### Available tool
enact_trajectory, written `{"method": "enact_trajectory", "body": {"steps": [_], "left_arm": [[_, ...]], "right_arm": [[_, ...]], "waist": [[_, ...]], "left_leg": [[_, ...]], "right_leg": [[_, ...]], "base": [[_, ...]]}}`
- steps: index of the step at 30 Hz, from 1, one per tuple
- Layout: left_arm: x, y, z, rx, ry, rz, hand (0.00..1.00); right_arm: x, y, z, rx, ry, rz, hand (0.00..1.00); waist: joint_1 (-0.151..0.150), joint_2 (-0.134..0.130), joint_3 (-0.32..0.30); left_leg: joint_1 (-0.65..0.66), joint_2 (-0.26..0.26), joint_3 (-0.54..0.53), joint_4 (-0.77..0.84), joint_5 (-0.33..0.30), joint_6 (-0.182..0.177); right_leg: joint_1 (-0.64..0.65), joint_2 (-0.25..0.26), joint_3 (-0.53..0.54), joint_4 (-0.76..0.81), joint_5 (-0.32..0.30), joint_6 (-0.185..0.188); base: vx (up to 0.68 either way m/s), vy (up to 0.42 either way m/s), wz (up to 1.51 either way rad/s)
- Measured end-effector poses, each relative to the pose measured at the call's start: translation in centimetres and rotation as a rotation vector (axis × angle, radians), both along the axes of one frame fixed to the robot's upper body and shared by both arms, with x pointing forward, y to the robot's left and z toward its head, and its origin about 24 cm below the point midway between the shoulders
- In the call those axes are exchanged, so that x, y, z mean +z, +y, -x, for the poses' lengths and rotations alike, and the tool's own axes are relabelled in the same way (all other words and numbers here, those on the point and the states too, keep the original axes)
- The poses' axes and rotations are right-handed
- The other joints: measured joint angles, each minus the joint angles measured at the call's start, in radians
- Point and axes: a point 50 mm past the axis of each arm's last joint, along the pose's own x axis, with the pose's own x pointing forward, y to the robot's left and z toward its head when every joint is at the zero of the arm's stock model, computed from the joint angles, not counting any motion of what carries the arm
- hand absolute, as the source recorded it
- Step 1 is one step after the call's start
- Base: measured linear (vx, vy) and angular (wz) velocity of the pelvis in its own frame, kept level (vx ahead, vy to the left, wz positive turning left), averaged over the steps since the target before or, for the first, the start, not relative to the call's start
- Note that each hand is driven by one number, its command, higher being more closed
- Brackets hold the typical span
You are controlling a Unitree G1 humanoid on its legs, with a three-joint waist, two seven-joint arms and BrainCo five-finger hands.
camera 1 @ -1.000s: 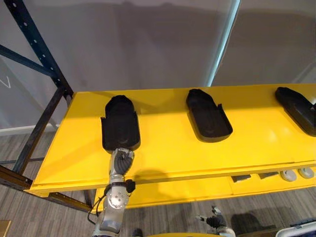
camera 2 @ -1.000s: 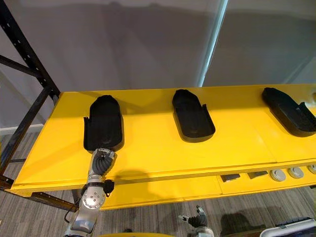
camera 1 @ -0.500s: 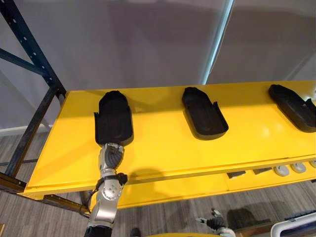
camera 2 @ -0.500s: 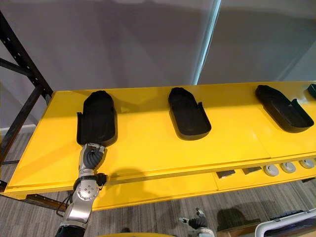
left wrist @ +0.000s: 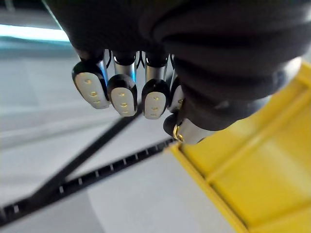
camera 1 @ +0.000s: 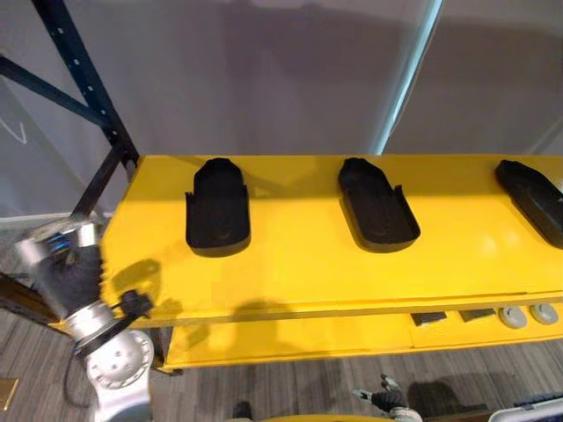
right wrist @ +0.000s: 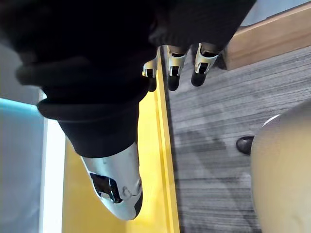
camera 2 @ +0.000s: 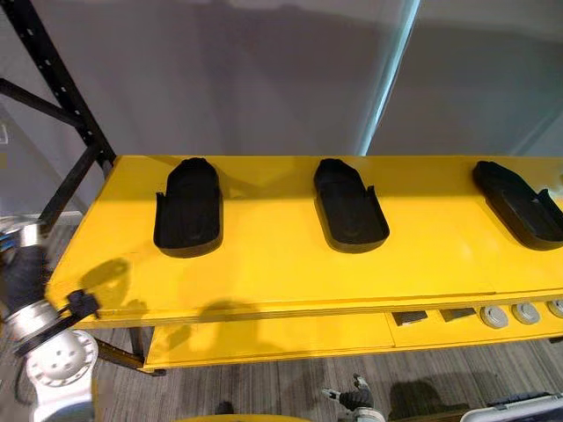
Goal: Walk over and take plastic housings, then place them on the shelf
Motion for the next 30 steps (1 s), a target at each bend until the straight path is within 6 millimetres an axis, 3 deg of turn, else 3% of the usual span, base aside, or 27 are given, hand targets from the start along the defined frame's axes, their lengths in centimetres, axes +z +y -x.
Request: {"method": "enact_trajectory", "body": {"steps": [3,6,7,8,10,11,15,18,24,30], "left_arm": [[-2.3,1.9,2.0,0.087,0.101,0.085,1.00],[-7.8,3.3,2.9,0.113,0.285,0.303,1.00],[-10.5,3.5,3.3,0.115,0.380,0.397,1.00],[-13.3,3.3,4.0,0.107,0.492,0.487,1.00],[-16.6,2.6,4.6,0.064,0.609,0.609,1.00],[-18.9,1.9,5.1,0.030,0.686,0.703,0.00],[-24.5,-1.3,6.6,-0.074,0.929,0.910,0.00],[-26.4,-2.8,7.5,-0.100,1.031,0.970,0.00],[-27.9,-4.4,7.8,-0.158,1.162,0.975,0.00],[-28.3,-5.4,6.1,-0.254,1.239,0.907,0.00]], "right_arm": [[0.1,0.1,0.0,-0.001,-0.010,0.000,0.00],[0.6,0.2,-0.9,0.011,-0.052,0.004,0.00],[0.8,0.2,-1.2,0.021,-0.063,0.009,0.00],[0.9,0.2,-1.5,0.029,-0.071,0.014,0.00],[1.1,0.1,-1.8,0.032,-0.083,0.016,0.00],[1.2,0.0,-2.0,0.031,-0.093,0.019,0.00],[1.2,0.0,-1.8,0.030,-0.091,0.017,0.00],[0.9,-0.1,-1.2,0.021,-0.069,0.015,0.00],[0.1,0.0,0.1,0.013,-0.001,0.003,0.00],[0.0,-0.8,-0.4,-0.002,0.013,0.019,0.00]], "waist": [[0.008,-0.003,-0.002],[0.023,-0.004,-0.002],[0.024,-0.008,-0.002],[0.023,-0.010,-0.003],[0.022,-0.011,-0.003],[0.021,-0.010,-0.002],[0.020,-0.008,-0.001],[0.020,-0.004,-0.007],[0.018,0.003,-0.009],[0.005,0.019,-0.006]], "left_leg": [[0.000,0.000,-0.009,0.004,0.001,0.000],[-0.004,0.001,-0.011,0.020,0.001,0.000],[-0.014,0.000,-0.010,0.048,-0.004,0.005],[-0.022,0.000,-0.010,0.071,-0.011,0.003],[-0.019,-0.001,-0.011,0.082,-0.016,0.003],[-0.013,-0.001,-0.012,0.081,-0.017,0.003],[0.012,-0.013,-0.009,0.063,-0.017,0.004],[0.014,-0.018,-0.009,0.049,-0.016,0.005],[0.027,-0.025,-0.013,0.008,0.000,0.003],[0.033,-0.032,-0.010,0.006,0.002,0.003]], "right_leg": [[0.001,-0.006,-0.023,0.022,-0.018,0.000],[0.001,-0.006,-0.039,0.022,-0.020,0.000],[0.003,-0.006,-0.042,0.024,-0.020,0.000],[0.007,-0.007,-0.043,0.024,-0.020,0.000],[0.013,-0.014,-0.043,0.027,-0.025,0.003],[0.014,-0.019,-0.043,0.040,-0.034,0.004],[0.013,-0.025,-0.043,0.059,-0.051,0.007],[0.000,-0.030,-0.042,0.070,-0.062,0.008],[-0.001,-0.027,-0.041,0.064,-0.061,0.009],[0.008,-0.029,-0.030,0.049,-0.060,0.011]], "base": [[-0.02,-0.005,0.21],[0.01,-0.013,0.10],[0.03,-0.008,0.08],[0.00,0.000,0.00],[0.00,0.002,0.02],[0.00,0.003,0.04],[-0.03,0.009,-0.01],[0.00,0.000,0.00],[0.05,-0.002,-0.01],[0.04,-0.002,-0.01]]}}
